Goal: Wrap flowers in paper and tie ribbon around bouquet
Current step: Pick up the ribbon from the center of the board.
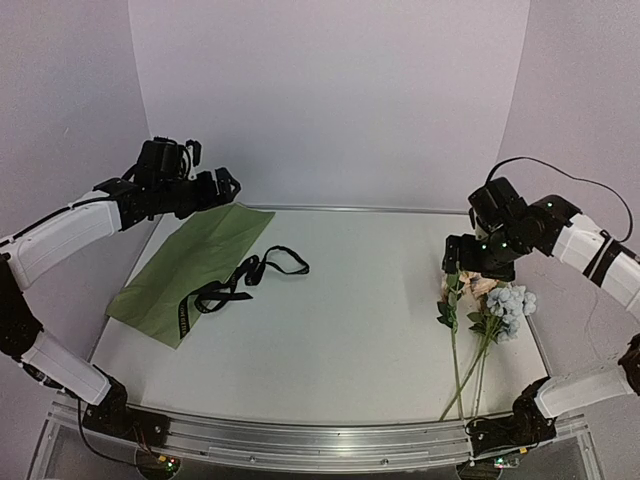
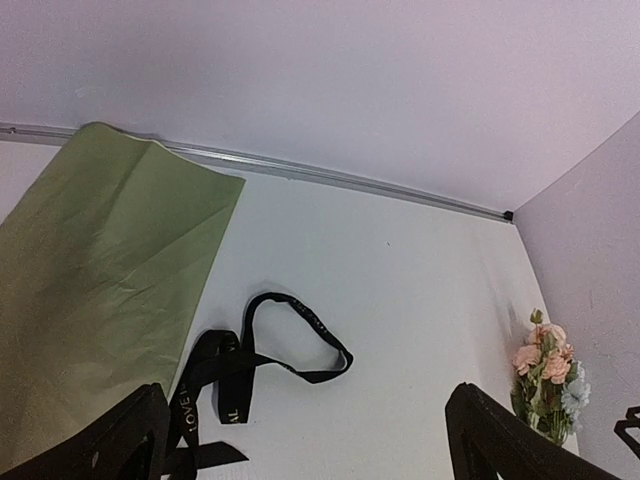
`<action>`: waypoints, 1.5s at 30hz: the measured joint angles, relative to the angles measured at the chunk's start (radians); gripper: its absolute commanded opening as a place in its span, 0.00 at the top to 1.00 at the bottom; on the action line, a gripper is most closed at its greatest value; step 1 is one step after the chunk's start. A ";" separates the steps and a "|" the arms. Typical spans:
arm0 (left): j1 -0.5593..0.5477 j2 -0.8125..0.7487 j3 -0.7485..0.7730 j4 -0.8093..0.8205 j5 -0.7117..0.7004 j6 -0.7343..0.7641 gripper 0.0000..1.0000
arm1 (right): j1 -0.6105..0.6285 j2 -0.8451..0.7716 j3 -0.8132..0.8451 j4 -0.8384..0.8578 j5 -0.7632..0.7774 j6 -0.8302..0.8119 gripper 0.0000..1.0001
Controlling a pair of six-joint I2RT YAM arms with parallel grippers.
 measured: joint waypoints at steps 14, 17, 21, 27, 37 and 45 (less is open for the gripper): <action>0.113 0.181 -0.095 -0.009 -0.038 -0.076 0.00 | -0.014 0.071 -0.134 0.040 -0.047 0.027 0.02; 0.114 0.231 -0.118 -0.010 -0.016 -0.091 0.00 | -0.014 0.105 -0.134 0.061 -0.079 0.027 0.02; 0.107 0.295 -0.123 -0.010 0.008 -0.101 0.01 | -0.014 0.132 -0.134 0.089 -0.109 0.027 0.02; 0.102 0.334 -0.123 -0.018 -0.032 -0.115 0.09 | -0.014 0.150 -0.134 0.130 -0.144 0.033 0.02; -0.011 0.485 -0.054 -0.064 -0.084 -0.123 0.16 | -0.014 0.198 -0.134 0.178 -0.188 0.035 0.02; -0.051 0.593 0.029 -0.090 -0.081 -0.151 0.35 | -0.014 0.209 -0.134 0.199 -0.204 0.034 0.02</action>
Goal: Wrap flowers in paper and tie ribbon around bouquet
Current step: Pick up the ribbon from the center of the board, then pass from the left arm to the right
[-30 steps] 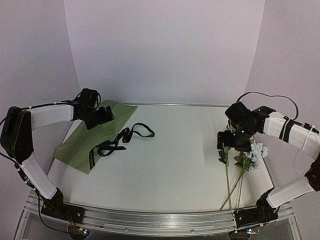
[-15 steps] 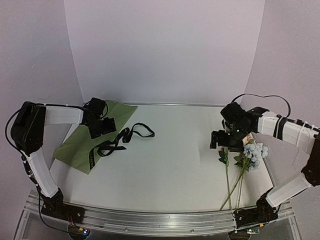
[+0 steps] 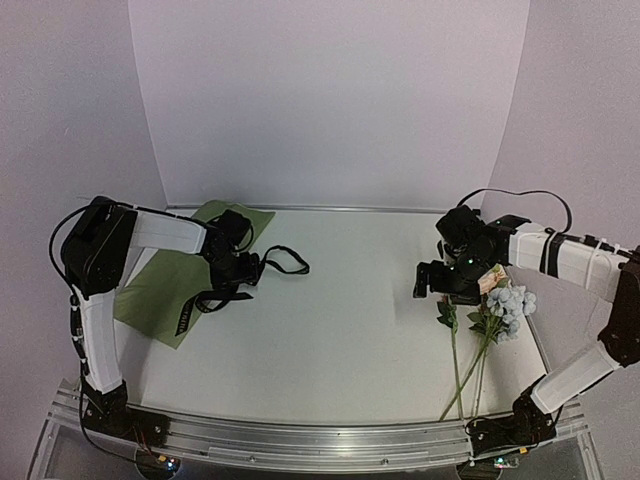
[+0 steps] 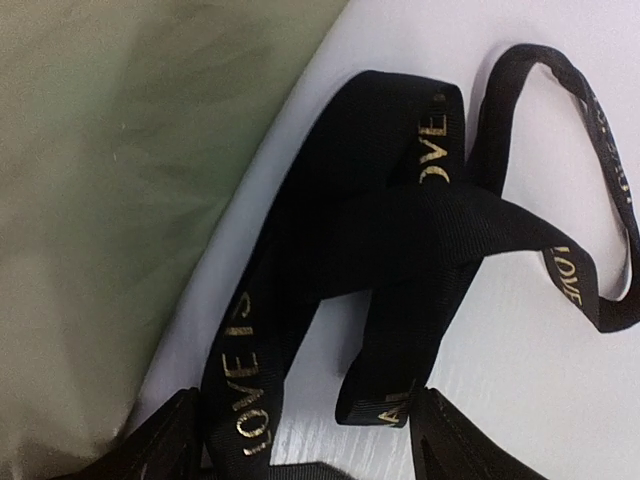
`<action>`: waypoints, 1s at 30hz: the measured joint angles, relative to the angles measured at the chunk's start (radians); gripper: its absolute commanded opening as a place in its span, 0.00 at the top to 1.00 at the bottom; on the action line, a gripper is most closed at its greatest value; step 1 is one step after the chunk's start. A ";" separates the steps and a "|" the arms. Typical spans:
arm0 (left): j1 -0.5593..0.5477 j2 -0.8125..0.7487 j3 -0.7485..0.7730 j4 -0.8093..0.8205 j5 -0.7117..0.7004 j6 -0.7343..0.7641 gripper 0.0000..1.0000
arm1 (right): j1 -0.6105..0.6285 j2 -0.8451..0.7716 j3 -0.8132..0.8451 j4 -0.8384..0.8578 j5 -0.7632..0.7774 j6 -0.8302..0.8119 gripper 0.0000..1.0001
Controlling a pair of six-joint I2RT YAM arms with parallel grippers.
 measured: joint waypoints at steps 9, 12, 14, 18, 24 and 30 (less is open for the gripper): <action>-0.014 0.084 0.115 -0.024 -0.023 0.004 0.96 | 0.000 0.010 0.004 0.012 -0.016 0.000 0.02; -0.024 0.081 0.115 -0.023 -0.026 0.005 1.00 | 0.000 0.019 0.019 0.015 -0.022 0.001 0.02; -0.029 0.059 0.099 -0.016 -0.026 0.007 1.00 | 0.000 0.026 0.028 0.020 -0.027 0.001 0.02; -0.034 -0.053 0.042 0.008 -0.003 0.013 1.00 | 0.000 0.038 0.040 0.029 -0.035 0.001 0.02; -0.066 -0.214 0.020 0.140 0.164 0.067 1.00 | 0.000 0.049 0.062 0.046 -0.041 0.003 0.02; -0.153 -0.219 0.094 0.243 0.405 0.099 1.00 | 0.009 0.018 0.044 0.158 -0.116 -0.021 0.02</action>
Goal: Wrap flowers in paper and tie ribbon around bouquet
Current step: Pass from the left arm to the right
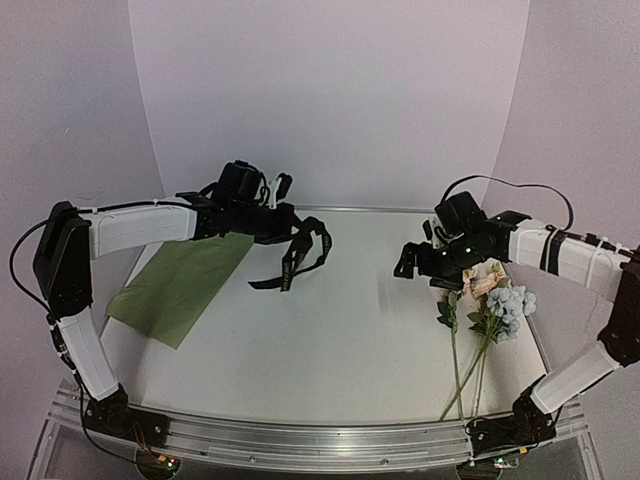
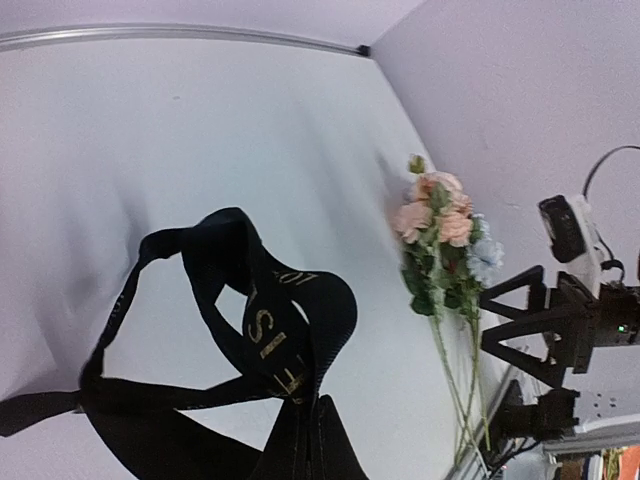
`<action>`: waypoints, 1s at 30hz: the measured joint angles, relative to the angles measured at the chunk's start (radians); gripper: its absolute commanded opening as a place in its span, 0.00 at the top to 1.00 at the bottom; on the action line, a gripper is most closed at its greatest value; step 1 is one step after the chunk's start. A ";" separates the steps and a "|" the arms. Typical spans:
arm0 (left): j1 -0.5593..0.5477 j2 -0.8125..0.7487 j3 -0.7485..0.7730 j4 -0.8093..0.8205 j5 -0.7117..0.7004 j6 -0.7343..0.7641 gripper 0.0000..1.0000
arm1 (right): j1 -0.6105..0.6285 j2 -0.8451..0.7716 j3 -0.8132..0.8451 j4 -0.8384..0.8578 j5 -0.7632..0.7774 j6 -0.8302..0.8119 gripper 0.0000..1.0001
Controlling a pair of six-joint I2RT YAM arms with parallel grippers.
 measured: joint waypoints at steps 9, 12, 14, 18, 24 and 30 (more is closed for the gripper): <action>-0.018 0.046 0.112 0.077 0.321 -0.030 1.00 | 0.129 -0.104 -0.046 0.254 -0.101 -0.124 0.02; -0.032 0.058 0.133 0.084 0.401 -0.045 1.00 | 0.172 -0.087 -0.027 0.292 -0.121 -0.166 0.02; -0.041 0.066 0.148 0.084 0.446 -0.060 1.00 | 0.196 -0.057 0.011 0.311 -0.132 -0.187 0.02; -0.048 0.092 0.180 0.090 0.521 -0.096 1.00 | 0.231 0.007 0.085 0.350 -0.136 -0.214 0.02; -0.048 0.103 0.181 0.117 0.584 -0.168 1.00 | 0.273 0.106 0.158 0.401 -0.102 -0.225 0.15; -0.047 0.103 0.180 0.177 0.610 -0.232 1.00 | 0.288 0.169 0.179 0.418 -0.002 -0.230 0.83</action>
